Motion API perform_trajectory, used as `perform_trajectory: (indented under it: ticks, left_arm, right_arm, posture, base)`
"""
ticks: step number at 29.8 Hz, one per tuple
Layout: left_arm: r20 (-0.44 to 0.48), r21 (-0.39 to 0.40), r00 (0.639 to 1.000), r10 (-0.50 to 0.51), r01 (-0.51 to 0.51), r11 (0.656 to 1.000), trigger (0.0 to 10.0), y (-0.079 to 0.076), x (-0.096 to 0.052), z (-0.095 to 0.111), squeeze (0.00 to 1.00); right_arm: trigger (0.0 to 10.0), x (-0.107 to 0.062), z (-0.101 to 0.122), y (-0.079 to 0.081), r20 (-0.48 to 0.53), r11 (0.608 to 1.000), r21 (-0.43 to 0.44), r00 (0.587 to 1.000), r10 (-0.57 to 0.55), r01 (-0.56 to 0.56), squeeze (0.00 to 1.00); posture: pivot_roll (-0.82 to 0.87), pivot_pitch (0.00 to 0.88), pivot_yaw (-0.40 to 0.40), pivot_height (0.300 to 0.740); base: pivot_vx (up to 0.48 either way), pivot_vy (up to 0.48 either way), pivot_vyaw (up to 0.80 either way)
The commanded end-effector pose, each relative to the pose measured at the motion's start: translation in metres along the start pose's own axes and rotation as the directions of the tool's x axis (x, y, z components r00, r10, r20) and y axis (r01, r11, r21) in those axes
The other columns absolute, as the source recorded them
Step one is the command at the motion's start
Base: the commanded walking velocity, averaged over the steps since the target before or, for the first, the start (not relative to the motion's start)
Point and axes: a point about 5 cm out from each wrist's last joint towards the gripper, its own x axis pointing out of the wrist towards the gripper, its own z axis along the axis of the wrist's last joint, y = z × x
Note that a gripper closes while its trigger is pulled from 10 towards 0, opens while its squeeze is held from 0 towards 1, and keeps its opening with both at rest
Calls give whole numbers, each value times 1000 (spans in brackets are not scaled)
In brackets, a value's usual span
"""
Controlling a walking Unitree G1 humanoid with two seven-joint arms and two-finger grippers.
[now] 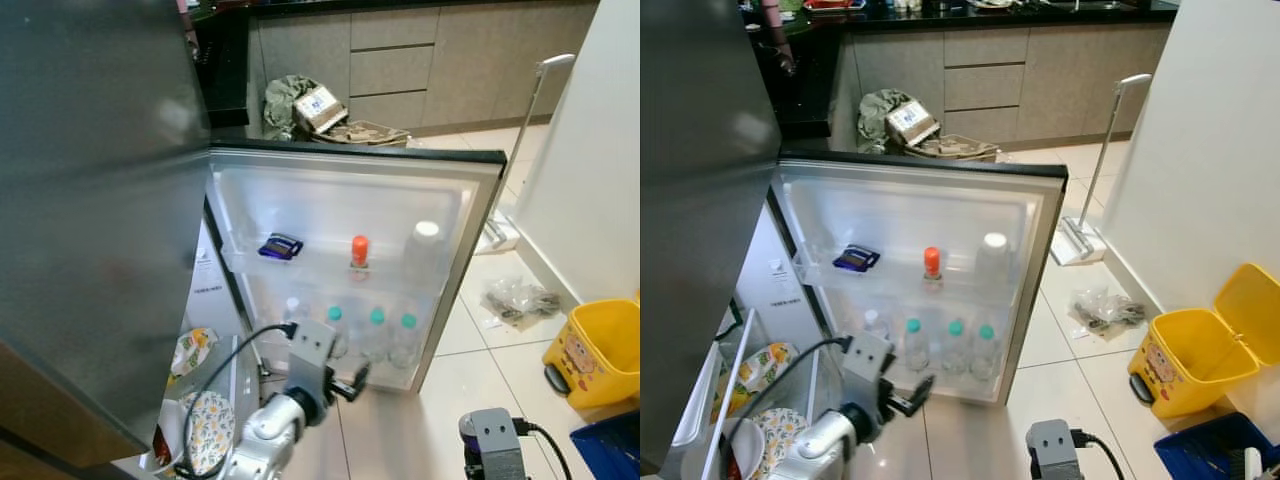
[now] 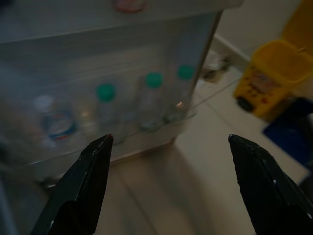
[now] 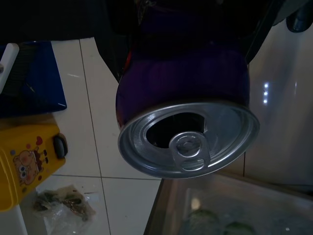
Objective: Restocking fridge
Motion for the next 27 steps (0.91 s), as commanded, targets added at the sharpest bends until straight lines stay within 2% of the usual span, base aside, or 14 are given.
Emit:
perform_trajectory:
  ticks: [1, 5, 6, 12, 19, 27]
  left_arm:
    - [-31, 68, 999, 18, -16, 998, 10000, 2, -4, -9, 0]
    - [-44, 72, 999, 22, -19, 997, 10000, 3, -5, -12, 0]
    - [-73, 87, 997, 23, -17, 996, 10000, 3, -8, -20, 0]
    - [-124, 109, 992, 27, -14, 994, 10000, 3, -17, -36, 0]
    - [-112, 132, 993, 44, -29, 991, 10000, 2, -15, -36, 0]
    - [-114, 142, 991, 76, -60, 988, 10000, 4, -13, -36, 0]
  right_arm:
    - [10000, 0, 0, 1, -3, 1000, -1, 1000, -2, 2, 0]
    - [10000, 0, 0, 1, -2, 1000, 0, 1000, -1, 1, 0]
    - [10000, 1, 1, 1, 3, 1000, 0, 1000, 0, 0, 0]
    - [10000, 1, 2, 2, 12, 1000, -6, 1000, 6, -6, 0]
    - [10000, 1, 1, -1, 7, 1000, -11, 1000, 4, -4, 0]
    - [10000, 0, 1, 0, 4, 1000, -14, 1000, 8, -8, 0]
  posture:
    - [-121, 50, 14, 740]
    - [-121, 49, 12, 740]
    - [-122, 47, 9, 740]
    - [-124, 48, 6, 740]
    - [-125, 47, 1, 740]
    - [-125, 47, -1, 740]
  base:
    - [0, 0, 0]
    - [0, 0, 0]
    - [0, 0, 0]
    - [0, 0, 0]
    - [0, 0, 0]
    - [30, -362, 0]
